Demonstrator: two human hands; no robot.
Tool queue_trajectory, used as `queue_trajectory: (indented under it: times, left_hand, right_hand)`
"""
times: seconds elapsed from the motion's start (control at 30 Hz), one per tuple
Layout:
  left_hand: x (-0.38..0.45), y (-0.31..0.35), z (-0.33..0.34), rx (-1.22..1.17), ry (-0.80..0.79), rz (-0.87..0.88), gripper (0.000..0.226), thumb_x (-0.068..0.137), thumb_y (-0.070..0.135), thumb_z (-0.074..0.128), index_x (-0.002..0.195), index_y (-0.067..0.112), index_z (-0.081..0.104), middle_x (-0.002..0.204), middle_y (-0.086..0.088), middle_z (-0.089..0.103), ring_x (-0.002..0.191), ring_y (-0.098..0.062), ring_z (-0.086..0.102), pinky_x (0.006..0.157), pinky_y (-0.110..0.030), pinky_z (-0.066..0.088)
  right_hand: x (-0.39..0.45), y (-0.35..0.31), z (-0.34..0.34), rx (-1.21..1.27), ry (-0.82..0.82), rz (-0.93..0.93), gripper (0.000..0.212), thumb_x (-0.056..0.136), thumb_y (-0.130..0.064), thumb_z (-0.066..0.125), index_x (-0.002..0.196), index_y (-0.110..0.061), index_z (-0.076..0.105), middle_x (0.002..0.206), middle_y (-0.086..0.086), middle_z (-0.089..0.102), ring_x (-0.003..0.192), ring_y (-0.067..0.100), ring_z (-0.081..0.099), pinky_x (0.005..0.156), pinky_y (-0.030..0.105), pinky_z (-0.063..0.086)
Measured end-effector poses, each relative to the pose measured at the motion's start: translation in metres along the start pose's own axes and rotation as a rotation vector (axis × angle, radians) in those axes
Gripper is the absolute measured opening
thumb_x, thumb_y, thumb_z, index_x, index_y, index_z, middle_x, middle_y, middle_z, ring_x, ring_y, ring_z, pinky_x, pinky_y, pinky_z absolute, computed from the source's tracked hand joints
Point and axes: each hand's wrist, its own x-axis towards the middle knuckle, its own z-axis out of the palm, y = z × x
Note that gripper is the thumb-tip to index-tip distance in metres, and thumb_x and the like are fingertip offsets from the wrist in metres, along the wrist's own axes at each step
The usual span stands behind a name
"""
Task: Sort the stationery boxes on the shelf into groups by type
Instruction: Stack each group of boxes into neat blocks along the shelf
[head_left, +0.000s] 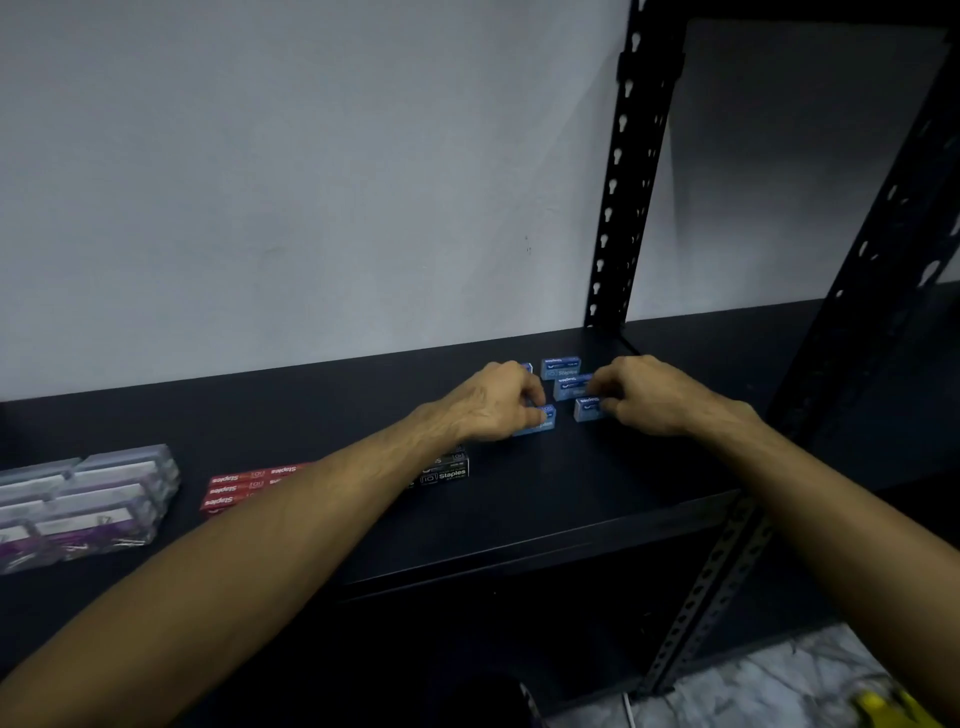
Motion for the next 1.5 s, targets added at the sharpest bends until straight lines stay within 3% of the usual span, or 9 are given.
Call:
queue_trajectory:
  times: [0.13,0.33,0.63,0.77,0.87,0.93,1.13,1.3,1.5]
  left_hand:
    - [0.006,-0.002,0.006,0.024,-0.026,-0.004,0.011,0.092,0.027,0.067,0.097,0.019,0.072,0.085,0.006,0.066,0.084,-0.013,0.066,0.076,-0.028,0.052]
    - [0.009,-0.002,0.009,0.037,-0.026,0.006,0.016,0.092,0.029,0.068,0.104,0.020,0.072,0.106,0.002,0.069,0.093,-0.013,0.065,0.086,-0.032,0.055]
    - [0.006,-0.001,0.009,0.011,-0.021,0.017,0.016,0.094,0.031,0.063,0.100,0.019,0.073,0.091,0.003,0.069,0.086,-0.013,0.065,0.080,-0.032,0.055]
    - [0.004,-0.001,0.006,-0.017,-0.037,0.023,0.026,0.100,0.028,0.053,0.082,0.015,0.067,0.067,0.011,0.056,0.062,-0.004,0.055,0.062,-0.022,0.042]
    - [0.001,-0.003,0.004,-0.047,-0.064,-0.002,0.024,0.100,0.029,0.054,0.092,0.012,0.070,0.065,0.012,0.059,0.055,-0.003,0.060,0.060,-0.018,0.045]
    - [-0.001,-0.004,0.003,-0.052,-0.103,-0.002,0.023,0.099,0.031,0.054,0.091,0.016,0.070,0.073,0.001,0.068,0.055,-0.006,0.065,0.062,-0.021,0.048]
    - [-0.009,-0.005,-0.002,-0.055,-0.188,-0.017,0.017,0.097,0.035,0.057,0.090,0.025,0.069,0.085,-0.012,0.073,0.057,-0.005,0.068,0.064,-0.025,0.049]
    - [-0.018,-0.002,-0.003,-0.045,-0.205,-0.024,0.014,0.098,0.032,0.057,0.094,0.026,0.070,0.067,0.005,0.067,0.056,-0.004,0.067,0.060,-0.025,0.050]
    - [-0.021,0.000,-0.004,-0.043,-0.223,-0.012,0.014,0.098,0.033,0.057,0.097,0.026,0.070,0.084,-0.001,0.073,0.058,-0.004,0.069,0.069,-0.026,0.052]
  right_hand:
    - [0.003,0.004,0.008,0.066,0.004,-0.034,0.025,0.098,-0.019,0.056,0.120,-0.024,0.067,0.125,-0.002,0.062,0.106,0.014,0.060,0.090,0.032,0.049]
    - [0.004,0.000,0.015,0.144,0.010,-0.101,0.023,0.097,-0.020,0.058,0.117,-0.025,0.069,0.115,-0.005,0.067,0.099,0.011,0.062,0.084,0.029,0.048]
    - [0.004,-0.007,0.017,0.188,-0.002,-0.134,0.024,0.098,-0.020,0.056,0.117,-0.023,0.070,0.110,-0.006,0.067,0.096,0.009,0.062,0.081,0.027,0.049]
    - [0.003,-0.010,0.015,0.206,-0.028,-0.108,0.021,0.100,-0.022,0.051,0.108,-0.022,0.071,0.104,-0.001,0.069,0.095,0.015,0.064,0.087,0.039,0.054]
    - [0.001,-0.012,0.015,0.224,-0.037,-0.118,0.020,0.101,-0.021,0.050,0.099,-0.026,0.070,0.094,-0.006,0.067,0.088,0.011,0.063,0.076,0.031,0.051]
    - [-0.001,-0.013,0.016,0.237,-0.041,-0.132,0.021,0.101,-0.022,0.051,0.097,-0.030,0.069,0.091,-0.012,0.065,0.085,0.005,0.061,0.069,0.024,0.045]
    - [-0.009,-0.019,0.014,0.228,-0.080,-0.166,0.021,0.101,-0.023,0.051,0.106,-0.029,0.070,0.089,-0.018,0.061,0.081,-0.003,0.056,0.065,0.016,0.037]
    - [-0.016,-0.024,0.015,0.218,-0.104,-0.174,0.024,0.102,-0.022,0.050,0.117,-0.025,0.069,0.094,-0.020,0.058,0.083,-0.007,0.053,0.068,0.013,0.036]
    - [-0.020,-0.026,0.014,0.214,-0.117,-0.173,0.025,0.102,-0.023,0.050,0.119,-0.024,0.068,0.102,-0.016,0.059,0.084,-0.008,0.052,0.070,0.014,0.037]
